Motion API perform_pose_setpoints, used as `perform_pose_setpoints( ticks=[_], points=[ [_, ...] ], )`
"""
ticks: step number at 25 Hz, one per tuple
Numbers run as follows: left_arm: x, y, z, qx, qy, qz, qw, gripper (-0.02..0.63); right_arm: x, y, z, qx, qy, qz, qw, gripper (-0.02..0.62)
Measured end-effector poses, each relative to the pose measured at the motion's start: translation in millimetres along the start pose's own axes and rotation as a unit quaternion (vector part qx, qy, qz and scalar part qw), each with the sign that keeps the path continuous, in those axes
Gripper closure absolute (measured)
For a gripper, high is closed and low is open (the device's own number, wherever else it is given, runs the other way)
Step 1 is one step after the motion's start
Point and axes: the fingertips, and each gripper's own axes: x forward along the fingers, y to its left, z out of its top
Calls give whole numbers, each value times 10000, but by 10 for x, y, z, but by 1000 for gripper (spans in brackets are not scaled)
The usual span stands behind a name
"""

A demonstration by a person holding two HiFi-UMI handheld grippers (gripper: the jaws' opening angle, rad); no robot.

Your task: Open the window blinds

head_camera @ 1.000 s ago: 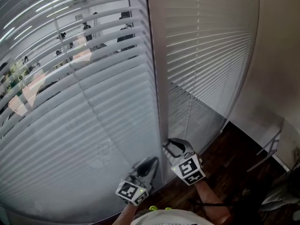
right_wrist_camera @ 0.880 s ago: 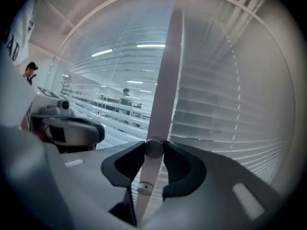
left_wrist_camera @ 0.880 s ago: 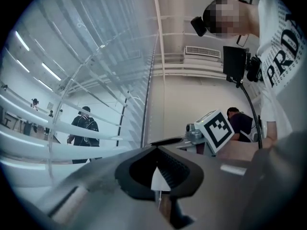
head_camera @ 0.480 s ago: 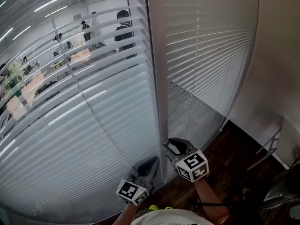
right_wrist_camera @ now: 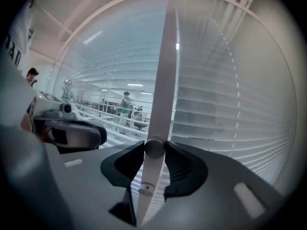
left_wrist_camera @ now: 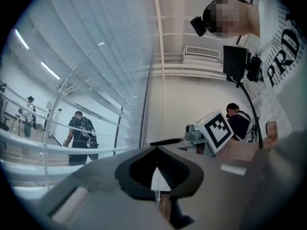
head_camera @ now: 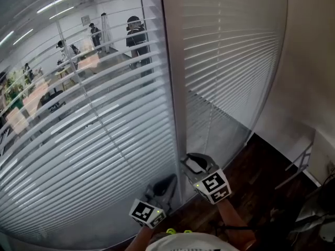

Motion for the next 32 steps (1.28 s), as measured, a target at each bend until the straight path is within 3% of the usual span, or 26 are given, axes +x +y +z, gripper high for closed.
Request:
perform_pose_setpoints(
  ticks=[4, 7, 9, 11, 13, 15, 17, 21, 26, 32],
  points=[
    [17, 18, 44, -44, 0, 72, 10000, 615, -41, 69, 25, -1013, 245, 14, 9946, 451],
    [27, 28, 46, -48, -8, 73, 10000, 615, -60, 140, 22, -2088, 455, 25, 9769, 437],
    [30, 34, 44, -42, -1, 77, 10000, 615, -54, 176, 5, -2964, 610, -75, 9531, 430],
    [38, 34, 45, -43, 7, 79, 10000, 615, -35, 167, -17, -3903, 782, -308, 9168, 430],
    [44, 19, 51, -52, 14, 76, 10000, 615, -19, 137, -33, -4518, 900, -531, 8860, 454],
    [47, 1, 52, -52, 20, 65, 10000, 615, -11, 127, -35, -4683, 899, -625, 8768, 457],
    [42, -3, 38, -37, 21, 45, 10000, 615, -5, 124, -33, -4557, 853, -641, 8837, 457],
    [20, 19, 19, -22, 20, 59, 10000, 615, -2, 113, -17, -3902, 707, -542, 9164, 460],
    [9, 30, 37, -50, 31, 132, 9999, 615, 0, 110, -18, -3254, 634, -454, 9423, 460],
    [45, -2, 27, -47, 34, 93, 9999, 615, 12, 87, -22, -3086, 606, -402, 9484, 460]
  ],
)
